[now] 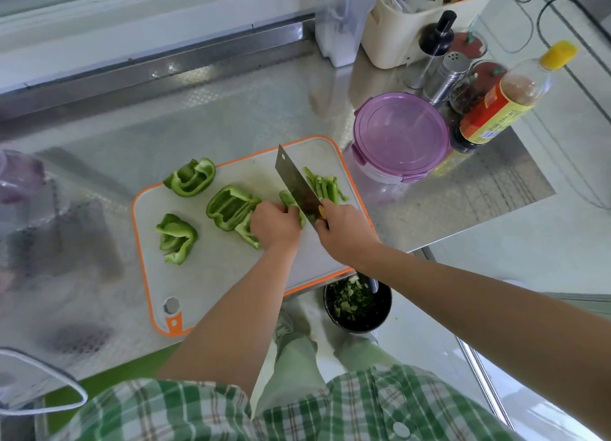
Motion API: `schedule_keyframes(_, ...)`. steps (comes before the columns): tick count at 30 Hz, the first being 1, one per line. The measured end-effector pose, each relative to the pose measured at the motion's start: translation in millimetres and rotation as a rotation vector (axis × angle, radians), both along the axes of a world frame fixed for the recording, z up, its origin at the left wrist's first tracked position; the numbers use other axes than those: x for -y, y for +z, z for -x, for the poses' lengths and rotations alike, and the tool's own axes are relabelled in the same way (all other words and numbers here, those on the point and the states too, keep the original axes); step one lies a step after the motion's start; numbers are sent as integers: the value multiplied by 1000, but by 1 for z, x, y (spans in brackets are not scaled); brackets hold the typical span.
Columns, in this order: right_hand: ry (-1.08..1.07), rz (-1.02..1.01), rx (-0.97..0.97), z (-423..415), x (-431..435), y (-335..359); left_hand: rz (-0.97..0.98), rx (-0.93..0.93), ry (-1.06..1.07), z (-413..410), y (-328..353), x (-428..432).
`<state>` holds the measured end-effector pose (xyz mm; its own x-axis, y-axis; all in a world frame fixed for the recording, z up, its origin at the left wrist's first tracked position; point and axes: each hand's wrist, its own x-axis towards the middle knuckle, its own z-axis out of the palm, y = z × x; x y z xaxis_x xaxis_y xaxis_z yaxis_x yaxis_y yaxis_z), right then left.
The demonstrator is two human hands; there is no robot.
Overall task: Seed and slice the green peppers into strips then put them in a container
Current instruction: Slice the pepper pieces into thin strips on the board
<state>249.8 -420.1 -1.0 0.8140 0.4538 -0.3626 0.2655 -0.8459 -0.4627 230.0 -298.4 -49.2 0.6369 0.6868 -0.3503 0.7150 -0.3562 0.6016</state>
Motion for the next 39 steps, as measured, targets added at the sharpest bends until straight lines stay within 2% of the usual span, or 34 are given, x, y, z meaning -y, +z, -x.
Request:
schedule_keyframes(5,15,51,-43,2,-7,0,6,21,2,2,1,-1)
schedule_keyframes(13,41,153,1,3,-22,-9,35,24,-9,1,0,-5)
schedule_keyframes(17,23,123,17,2,-28,-16,100,44,24,5,-6,-6)
schedule_keyframes(24,-3,-73,10,-3,-11,-12,257,131,139,10,-11,-6)
schedule_keyframes(34,17,8,-70,0,-16,-4,291,153,224,11,-9,-8)
schedule_keyframes(39,14,57,-58,4,-19,-7,284,161,191,12,-12,-9)
